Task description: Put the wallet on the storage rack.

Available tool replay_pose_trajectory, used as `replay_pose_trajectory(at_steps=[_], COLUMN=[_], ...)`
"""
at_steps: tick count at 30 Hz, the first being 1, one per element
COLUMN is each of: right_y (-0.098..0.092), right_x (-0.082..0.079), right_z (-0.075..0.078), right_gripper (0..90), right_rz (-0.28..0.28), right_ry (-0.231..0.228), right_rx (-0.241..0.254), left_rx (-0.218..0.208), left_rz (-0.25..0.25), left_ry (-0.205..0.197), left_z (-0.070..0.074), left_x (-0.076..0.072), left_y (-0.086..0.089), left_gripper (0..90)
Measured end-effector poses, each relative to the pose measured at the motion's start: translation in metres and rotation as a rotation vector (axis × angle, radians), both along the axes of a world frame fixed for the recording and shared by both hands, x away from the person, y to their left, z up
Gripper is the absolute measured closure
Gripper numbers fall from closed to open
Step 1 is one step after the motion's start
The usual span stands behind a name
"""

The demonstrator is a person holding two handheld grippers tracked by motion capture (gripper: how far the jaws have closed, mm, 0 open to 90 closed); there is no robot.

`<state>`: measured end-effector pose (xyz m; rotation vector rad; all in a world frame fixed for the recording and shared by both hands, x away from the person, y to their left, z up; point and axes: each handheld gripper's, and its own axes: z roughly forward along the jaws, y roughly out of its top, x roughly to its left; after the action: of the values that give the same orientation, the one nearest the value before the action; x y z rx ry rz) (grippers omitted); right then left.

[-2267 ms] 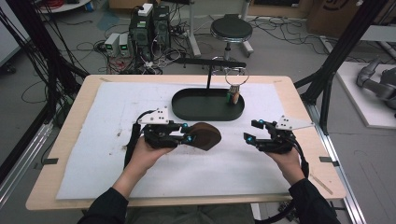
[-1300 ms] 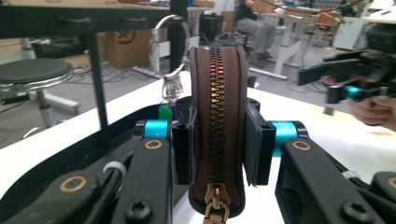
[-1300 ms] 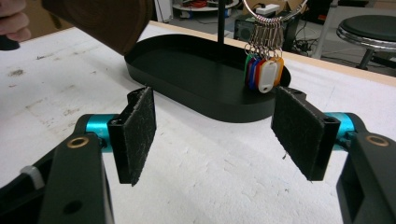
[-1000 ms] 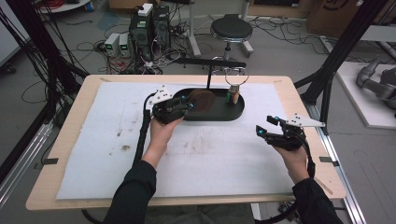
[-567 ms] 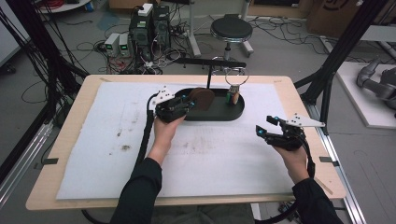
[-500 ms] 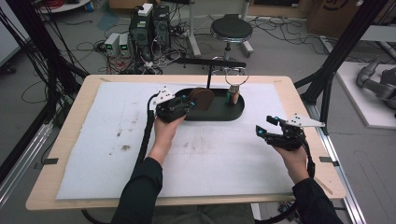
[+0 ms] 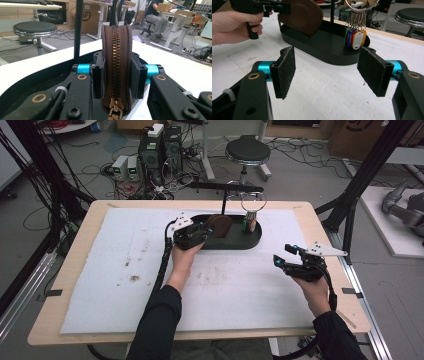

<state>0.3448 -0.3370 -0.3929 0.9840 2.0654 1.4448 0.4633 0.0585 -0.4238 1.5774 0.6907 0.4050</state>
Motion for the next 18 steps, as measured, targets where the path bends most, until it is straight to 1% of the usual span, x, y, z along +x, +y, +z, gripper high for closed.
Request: replay_pose_trajectory(at_steps=[2,6,8,13,16,18], right_y=[0.0,0.0,0.0,0.0,0.001,0.002], right_x=[0.0,0.0,0.0,0.0,0.0,0.0], right_z=[0.0,-0.001,-0.001,-0.001,-0.001,-0.001], right_gripper=[31.7,31.8,31.8,31.8,31.8,31.8], right_rz=[0.002,0.006,0.006,0.009,0.009,0.01], right_ry=[0.001,0.003,0.002,0.003,0.004,0.005], right_rx=[-0.002,-0.003,-0.001,0.0,0.002,-0.004], left_rx=[-0.008,0.01,0.006,0.022,0.04,0.035], left_rz=[-0.005,0.003,0.007,0.027,0.038,0.037], left_ry=[0.007,0.012,0.02,0.034,0.043,0.047], left_z=[0.0,-0.003,-0.006,-0.009,-0.011,-0.012], left_x=[0.003,0.007,0.01,0.013,0.014,0.015], left_y=[-0.004,-0.011,-0.012,-0.013,-0.013,-0.012], left_gripper=[68.9,68.9,68.9,68.8,68.8,68.8])
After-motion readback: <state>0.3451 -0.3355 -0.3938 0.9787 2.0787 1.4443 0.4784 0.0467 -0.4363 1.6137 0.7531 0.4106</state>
